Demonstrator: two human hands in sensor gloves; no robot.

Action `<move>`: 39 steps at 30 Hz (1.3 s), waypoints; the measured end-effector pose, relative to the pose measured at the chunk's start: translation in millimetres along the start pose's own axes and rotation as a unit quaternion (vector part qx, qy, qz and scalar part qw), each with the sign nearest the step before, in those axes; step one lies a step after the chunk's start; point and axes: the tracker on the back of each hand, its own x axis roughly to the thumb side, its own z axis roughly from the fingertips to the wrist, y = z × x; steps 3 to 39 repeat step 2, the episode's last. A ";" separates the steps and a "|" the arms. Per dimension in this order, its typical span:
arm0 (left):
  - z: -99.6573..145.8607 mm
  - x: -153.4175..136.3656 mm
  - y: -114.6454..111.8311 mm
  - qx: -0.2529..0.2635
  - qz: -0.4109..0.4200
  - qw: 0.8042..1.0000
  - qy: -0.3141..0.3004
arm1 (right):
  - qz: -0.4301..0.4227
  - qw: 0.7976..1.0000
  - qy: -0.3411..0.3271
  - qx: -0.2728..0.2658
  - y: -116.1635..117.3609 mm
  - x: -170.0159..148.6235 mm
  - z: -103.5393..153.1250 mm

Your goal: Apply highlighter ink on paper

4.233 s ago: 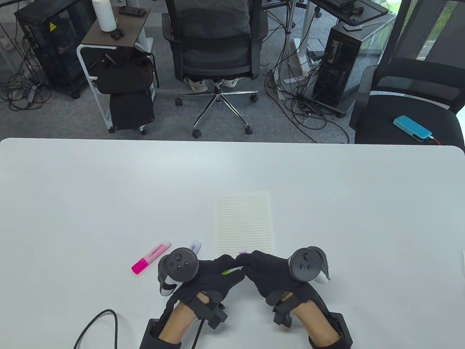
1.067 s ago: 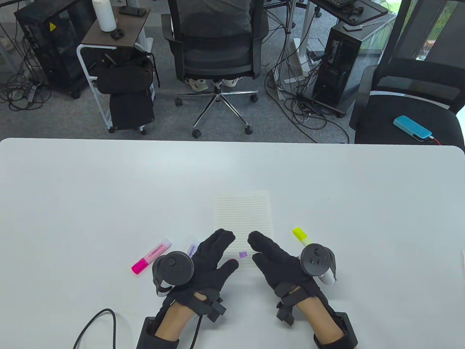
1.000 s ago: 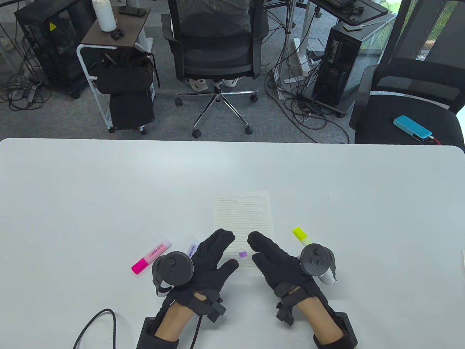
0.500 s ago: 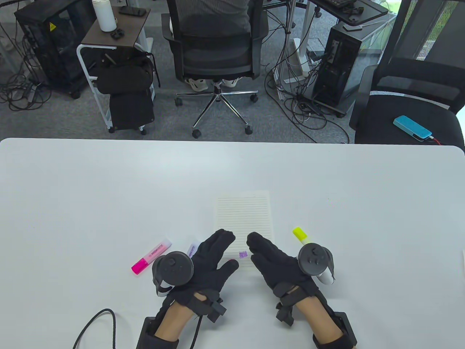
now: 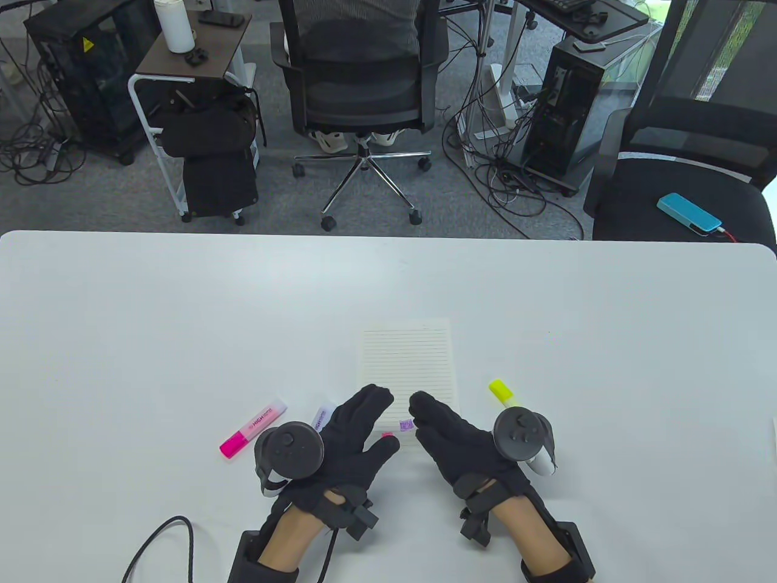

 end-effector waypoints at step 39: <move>-0.1 0.2 0.1 0.000 0.000 1.000 0.000 | 0.000 1.000 0.001 0.001 0.3 0.0 0.0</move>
